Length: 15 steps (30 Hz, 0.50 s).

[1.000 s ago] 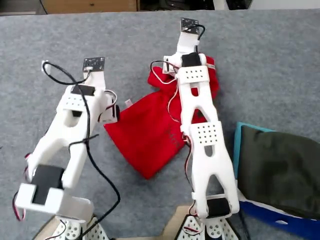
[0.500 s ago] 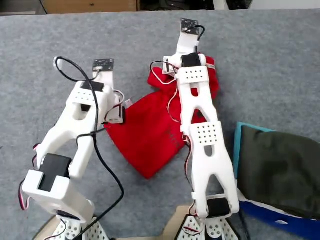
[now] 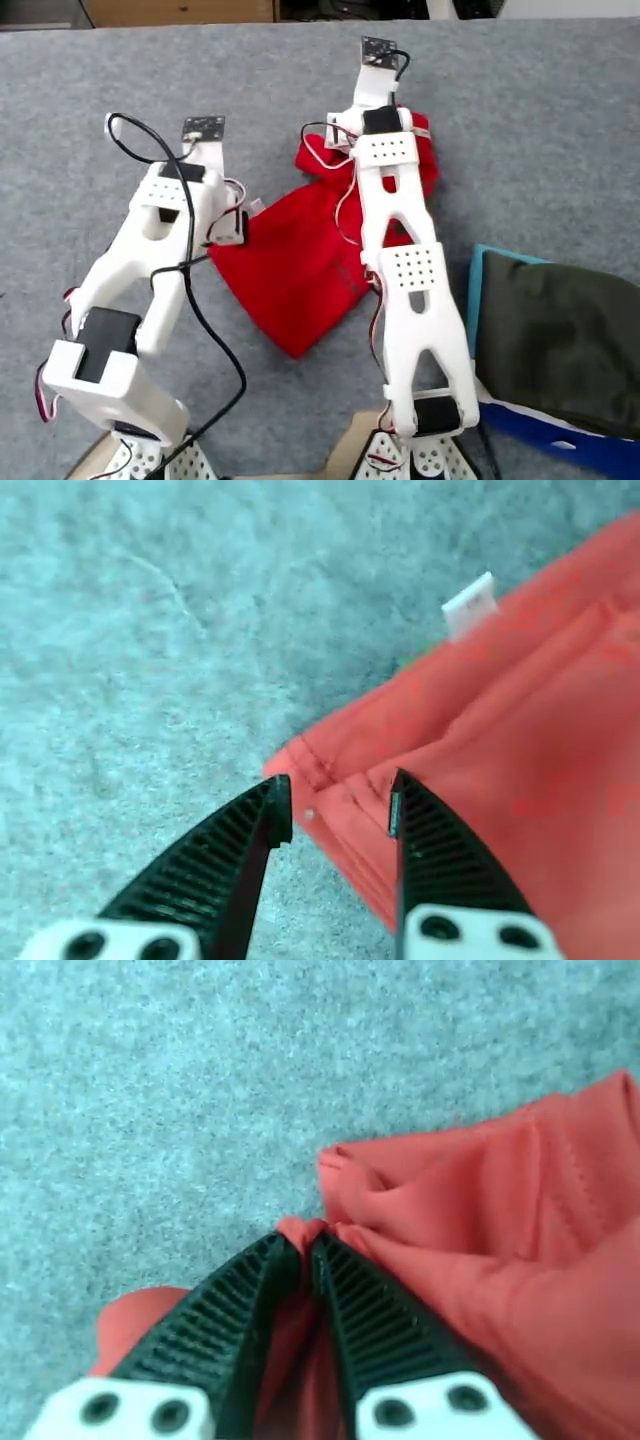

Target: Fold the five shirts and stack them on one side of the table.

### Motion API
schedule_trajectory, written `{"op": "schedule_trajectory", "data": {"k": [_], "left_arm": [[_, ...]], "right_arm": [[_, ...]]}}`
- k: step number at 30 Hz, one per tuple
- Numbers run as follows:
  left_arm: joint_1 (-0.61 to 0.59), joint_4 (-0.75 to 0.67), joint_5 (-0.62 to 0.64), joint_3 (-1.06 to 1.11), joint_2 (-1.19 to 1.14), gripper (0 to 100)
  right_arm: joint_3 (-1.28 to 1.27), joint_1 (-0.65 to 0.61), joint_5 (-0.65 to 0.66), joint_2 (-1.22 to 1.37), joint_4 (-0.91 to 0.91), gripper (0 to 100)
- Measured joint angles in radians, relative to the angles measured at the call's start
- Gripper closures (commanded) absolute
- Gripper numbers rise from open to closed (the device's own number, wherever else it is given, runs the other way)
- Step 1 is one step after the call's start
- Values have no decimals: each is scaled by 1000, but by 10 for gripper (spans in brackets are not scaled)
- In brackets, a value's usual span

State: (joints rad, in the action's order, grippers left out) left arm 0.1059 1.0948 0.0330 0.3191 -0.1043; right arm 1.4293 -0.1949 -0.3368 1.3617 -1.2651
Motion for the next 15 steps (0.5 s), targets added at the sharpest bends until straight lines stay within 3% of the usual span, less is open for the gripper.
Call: {"op": "schedule_trajectory", "data": {"k": [15], "left_arm": [[18, -48, 0, 6, -103, 835]], "right_arm": [[0, 0, 0, 0, 0, 993]]}}
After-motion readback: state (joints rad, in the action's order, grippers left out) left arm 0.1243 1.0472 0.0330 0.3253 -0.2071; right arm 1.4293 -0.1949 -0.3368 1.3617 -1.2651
